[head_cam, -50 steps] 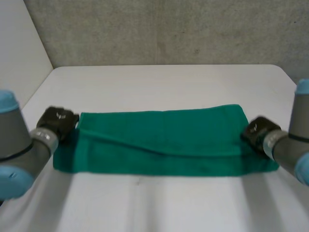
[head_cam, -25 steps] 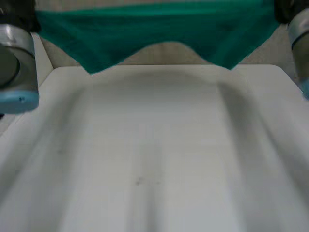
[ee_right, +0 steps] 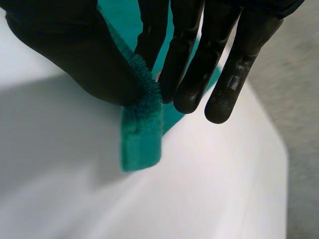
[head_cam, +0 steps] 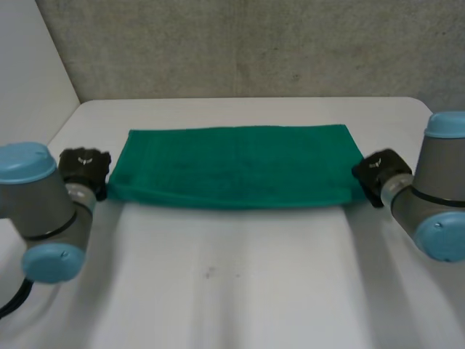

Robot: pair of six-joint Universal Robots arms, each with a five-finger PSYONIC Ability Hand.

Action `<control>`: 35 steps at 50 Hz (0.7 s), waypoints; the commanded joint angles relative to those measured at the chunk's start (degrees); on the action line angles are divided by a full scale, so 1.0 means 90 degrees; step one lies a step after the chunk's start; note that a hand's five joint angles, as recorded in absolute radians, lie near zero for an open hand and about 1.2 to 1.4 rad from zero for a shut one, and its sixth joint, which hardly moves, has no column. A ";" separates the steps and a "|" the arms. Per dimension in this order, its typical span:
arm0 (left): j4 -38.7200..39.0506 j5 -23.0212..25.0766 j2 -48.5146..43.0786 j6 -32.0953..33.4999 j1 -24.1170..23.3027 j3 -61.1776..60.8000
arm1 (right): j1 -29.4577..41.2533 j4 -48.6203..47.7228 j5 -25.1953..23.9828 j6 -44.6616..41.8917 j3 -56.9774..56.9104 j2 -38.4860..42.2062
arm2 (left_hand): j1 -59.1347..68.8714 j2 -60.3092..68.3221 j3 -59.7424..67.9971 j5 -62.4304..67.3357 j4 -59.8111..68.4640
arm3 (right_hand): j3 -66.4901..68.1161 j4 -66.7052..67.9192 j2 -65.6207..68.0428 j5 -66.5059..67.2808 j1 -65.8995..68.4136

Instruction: Fold the towel.

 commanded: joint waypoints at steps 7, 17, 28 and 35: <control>-0.2363 0.0683 0.1957 0.1982 0.0167 -0.1709 | -0.0485 0.1918 0.0054 -0.2493 0.2230 -0.1701 | 0.1677 0.1264 0.1294 0.1649 0.1275 | 0.1389 0.1317 0.1444 0.1417 0.2722; -0.0998 0.0810 0.0788 0.1855 0.0070 -0.0754 | -0.0438 0.0707 0.0034 -0.1733 0.1236 -0.1001 | 0.1677 0.1264 0.1294 0.1649 0.1275 | 0.1389 0.1317 0.1444 0.1417 0.2722; 0.0361 0.0411 -0.0961 0.1542 -0.0184 0.1063 | -0.0105 0.0052 0.0073 -0.1243 -0.0552 0.0466 | 0.1677 0.1264 0.1294 0.1649 0.1275 | 0.1389 0.1317 0.1444 0.1417 0.2722; 0.0322 -0.0176 -0.2114 0.1581 -0.0204 0.2460 | -0.0066 -0.0319 0.0083 -0.1253 -0.1763 0.1471 | 0.1677 0.1264 0.1294 0.1649 0.1275 | 0.1389 0.1317 0.1444 0.1417 0.2722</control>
